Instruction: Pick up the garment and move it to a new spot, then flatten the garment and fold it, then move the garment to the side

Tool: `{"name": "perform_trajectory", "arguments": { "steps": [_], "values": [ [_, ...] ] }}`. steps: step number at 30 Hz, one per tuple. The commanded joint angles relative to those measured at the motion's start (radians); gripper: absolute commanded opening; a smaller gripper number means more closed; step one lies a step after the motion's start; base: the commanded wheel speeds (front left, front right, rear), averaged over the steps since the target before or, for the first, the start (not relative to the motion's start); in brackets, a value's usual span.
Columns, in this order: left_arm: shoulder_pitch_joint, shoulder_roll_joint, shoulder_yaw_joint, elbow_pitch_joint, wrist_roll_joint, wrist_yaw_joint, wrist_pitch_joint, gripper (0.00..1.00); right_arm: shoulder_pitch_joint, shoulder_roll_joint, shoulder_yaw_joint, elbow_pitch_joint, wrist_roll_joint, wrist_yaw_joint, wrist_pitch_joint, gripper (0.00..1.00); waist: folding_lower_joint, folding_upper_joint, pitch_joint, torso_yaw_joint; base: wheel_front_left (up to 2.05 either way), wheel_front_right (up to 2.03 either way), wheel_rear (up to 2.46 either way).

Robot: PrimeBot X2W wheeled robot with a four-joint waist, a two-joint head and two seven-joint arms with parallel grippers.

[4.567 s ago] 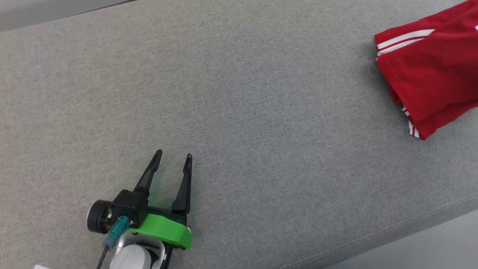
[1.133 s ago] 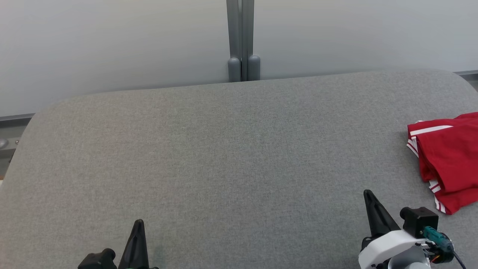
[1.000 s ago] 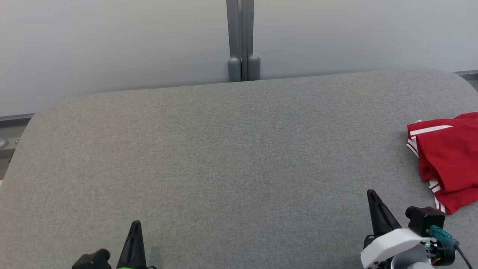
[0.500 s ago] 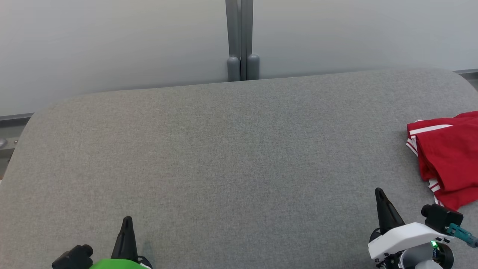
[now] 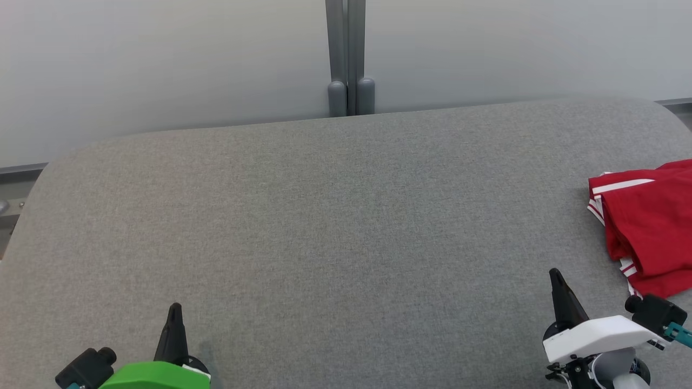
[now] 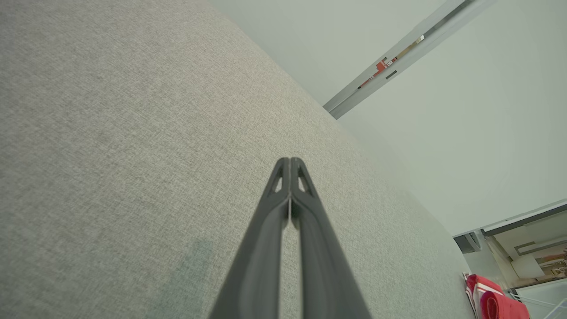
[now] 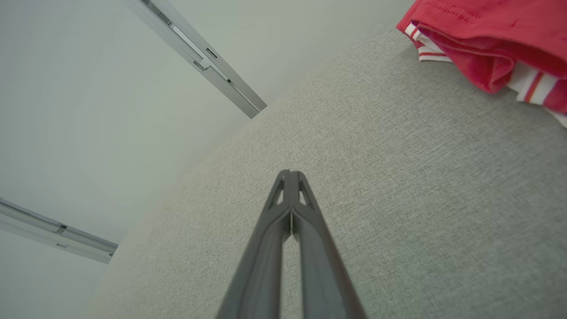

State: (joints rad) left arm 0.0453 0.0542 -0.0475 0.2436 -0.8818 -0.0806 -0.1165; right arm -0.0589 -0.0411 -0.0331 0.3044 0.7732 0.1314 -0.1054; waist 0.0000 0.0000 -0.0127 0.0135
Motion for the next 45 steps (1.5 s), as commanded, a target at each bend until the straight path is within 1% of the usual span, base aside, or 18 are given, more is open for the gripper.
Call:
{"name": "perform_trajectory", "arguments": {
  "steps": [1, 21, 45],
  "values": [
    [-0.032, 0.009, 0.009, -0.011, -0.033, -0.008, 0.007, 0.00, -0.026, -0.006, -0.007, -0.017, 0.034, 0.000, 0.007, 0.00, 0.0000, 0.0000, 0.000, 0.000, 0.00, 0.00, 0.00],
    [-0.071, 0.011, 0.049, -0.008, -0.248, -0.021, 0.070, 0.00, -0.035, -0.008, -0.030, -0.032, 0.277, -0.001, 0.072, 0.00, 0.0000, 0.0000, 0.004, -0.003, 0.00, 0.00, 0.00],
    [-0.110, 0.011, 0.092, -0.004, -0.456, -0.034, 0.133, 0.00, -0.045, -0.009, -0.052, -0.045, 0.512, -0.001, 0.134, 0.00, 0.0000, 0.0000, 0.008, -0.007, 0.00, 0.00, 0.00]
  ]
}}
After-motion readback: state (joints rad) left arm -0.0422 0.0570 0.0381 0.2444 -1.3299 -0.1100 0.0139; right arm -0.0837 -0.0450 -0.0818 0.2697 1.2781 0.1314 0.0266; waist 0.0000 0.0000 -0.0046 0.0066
